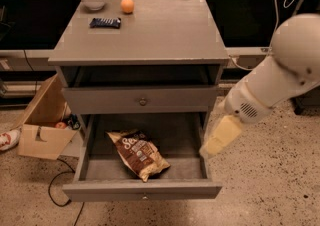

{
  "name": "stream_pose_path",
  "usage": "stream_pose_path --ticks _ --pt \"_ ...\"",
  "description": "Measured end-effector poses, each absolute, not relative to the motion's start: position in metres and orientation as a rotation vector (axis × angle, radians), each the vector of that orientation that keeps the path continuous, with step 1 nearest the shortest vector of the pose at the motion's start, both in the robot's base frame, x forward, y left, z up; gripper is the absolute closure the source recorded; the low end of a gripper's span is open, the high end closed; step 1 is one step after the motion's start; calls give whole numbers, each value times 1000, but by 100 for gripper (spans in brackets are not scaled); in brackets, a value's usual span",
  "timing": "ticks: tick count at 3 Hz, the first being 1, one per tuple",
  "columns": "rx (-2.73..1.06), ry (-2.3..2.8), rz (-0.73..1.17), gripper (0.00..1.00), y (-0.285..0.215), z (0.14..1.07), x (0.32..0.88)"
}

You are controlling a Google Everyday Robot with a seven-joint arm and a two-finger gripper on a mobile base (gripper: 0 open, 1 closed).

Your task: Pick brown chip bag from middle drawer and place on counter

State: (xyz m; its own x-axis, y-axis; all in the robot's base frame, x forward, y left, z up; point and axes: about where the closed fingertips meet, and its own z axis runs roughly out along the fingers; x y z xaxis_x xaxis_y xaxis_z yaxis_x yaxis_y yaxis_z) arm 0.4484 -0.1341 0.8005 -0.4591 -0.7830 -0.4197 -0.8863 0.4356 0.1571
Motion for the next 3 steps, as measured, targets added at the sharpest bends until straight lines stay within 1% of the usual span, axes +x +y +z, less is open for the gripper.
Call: stream_pose_path --ticks 1,2,3 --pt "-1281 2450 758 0 -77 735 440" --pt "-1231 2421 732 0 -70 730 454" --pt "-1231 2420 730 0 -70 731 454"
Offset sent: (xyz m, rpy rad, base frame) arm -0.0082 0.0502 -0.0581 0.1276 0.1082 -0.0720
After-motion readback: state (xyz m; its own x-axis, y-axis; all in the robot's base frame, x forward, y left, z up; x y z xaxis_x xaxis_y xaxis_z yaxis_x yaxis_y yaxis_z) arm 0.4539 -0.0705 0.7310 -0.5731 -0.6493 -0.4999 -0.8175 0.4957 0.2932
